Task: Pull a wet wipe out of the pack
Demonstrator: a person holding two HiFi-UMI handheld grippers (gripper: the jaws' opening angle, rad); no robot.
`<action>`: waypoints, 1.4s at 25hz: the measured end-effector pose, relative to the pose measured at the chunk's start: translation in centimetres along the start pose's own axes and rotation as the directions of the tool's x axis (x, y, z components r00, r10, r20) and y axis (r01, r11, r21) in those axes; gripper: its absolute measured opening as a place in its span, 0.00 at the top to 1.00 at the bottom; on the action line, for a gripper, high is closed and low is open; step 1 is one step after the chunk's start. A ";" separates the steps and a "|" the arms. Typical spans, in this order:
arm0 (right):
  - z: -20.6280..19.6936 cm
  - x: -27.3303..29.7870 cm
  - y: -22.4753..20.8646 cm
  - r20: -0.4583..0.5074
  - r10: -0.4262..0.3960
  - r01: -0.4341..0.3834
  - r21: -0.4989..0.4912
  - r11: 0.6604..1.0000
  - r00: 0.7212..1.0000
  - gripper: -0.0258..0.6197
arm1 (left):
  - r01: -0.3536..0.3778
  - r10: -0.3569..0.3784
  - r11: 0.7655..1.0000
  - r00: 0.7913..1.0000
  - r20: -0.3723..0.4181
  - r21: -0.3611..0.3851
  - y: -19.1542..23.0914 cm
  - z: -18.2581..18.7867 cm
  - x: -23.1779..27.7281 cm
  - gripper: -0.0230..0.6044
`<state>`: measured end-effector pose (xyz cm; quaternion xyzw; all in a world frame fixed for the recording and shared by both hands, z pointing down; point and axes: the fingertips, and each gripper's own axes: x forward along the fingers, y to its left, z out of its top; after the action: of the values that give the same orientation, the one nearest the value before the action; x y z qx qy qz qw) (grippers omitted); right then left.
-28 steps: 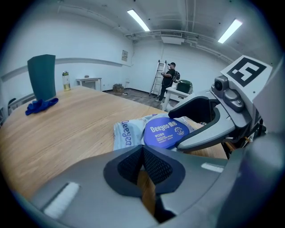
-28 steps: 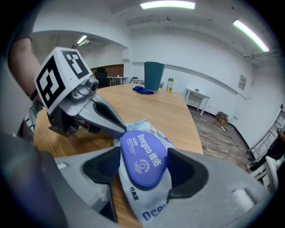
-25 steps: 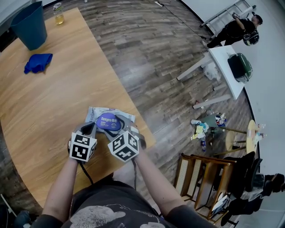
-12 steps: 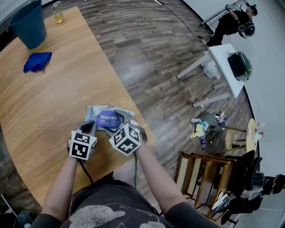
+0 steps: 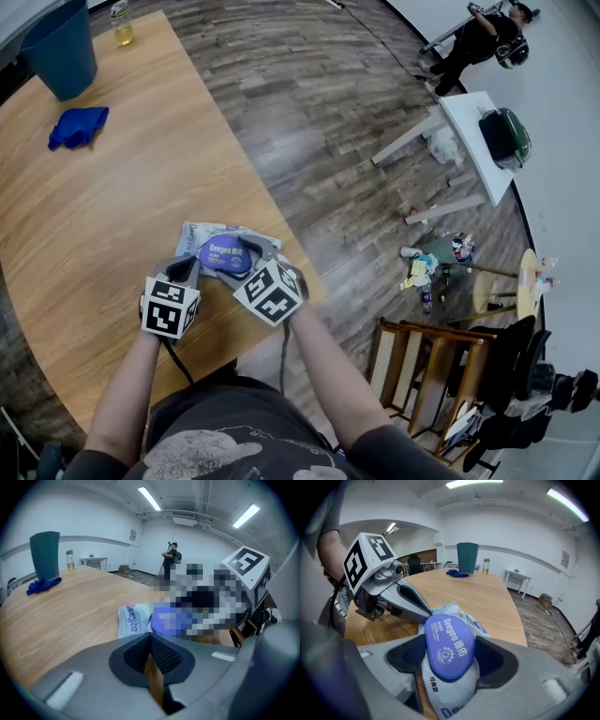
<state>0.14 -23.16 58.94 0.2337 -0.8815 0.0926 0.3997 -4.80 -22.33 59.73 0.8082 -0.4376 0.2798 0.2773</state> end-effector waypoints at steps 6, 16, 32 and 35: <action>-0.7 -0.7 1.9 -0.012 0.051 -0.051 0.008 0.999 0.999 0.48 | 0.020 -0.021 1.000 1.000 -0.014 -0.017 -0.9 -1.5 -1.2 0.94; -1.2 -1.2 2.6 -0.058 0.149 -0.144 0.092 0.985 0.987 0.48 | 0.004 -0.004 1.000 1.000 -0.007 0.013 -1.6 -2.4 -1.6 0.94; -0.3 -1.6 2.4 -0.099 0.122 -0.121 0.014 0.993 0.988 0.48 | 0.009 -0.008 1.000 1.000 -0.029 0.028 -1.6 -2.6 -1.3 0.94; 0.1 -2.1 2.5 -0.071 0.038 -0.040 -0.036 0.999 0.997 0.48 | 0.007 -0.006 1.000 1.000 -0.024 0.030 -1.7 -2.6 -1.3 0.94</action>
<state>0.11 -20.26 57.36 0.2055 -0.8729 0.0923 0.4329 -4.47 -19.06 60.25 0.8102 -0.4274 0.2952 0.2715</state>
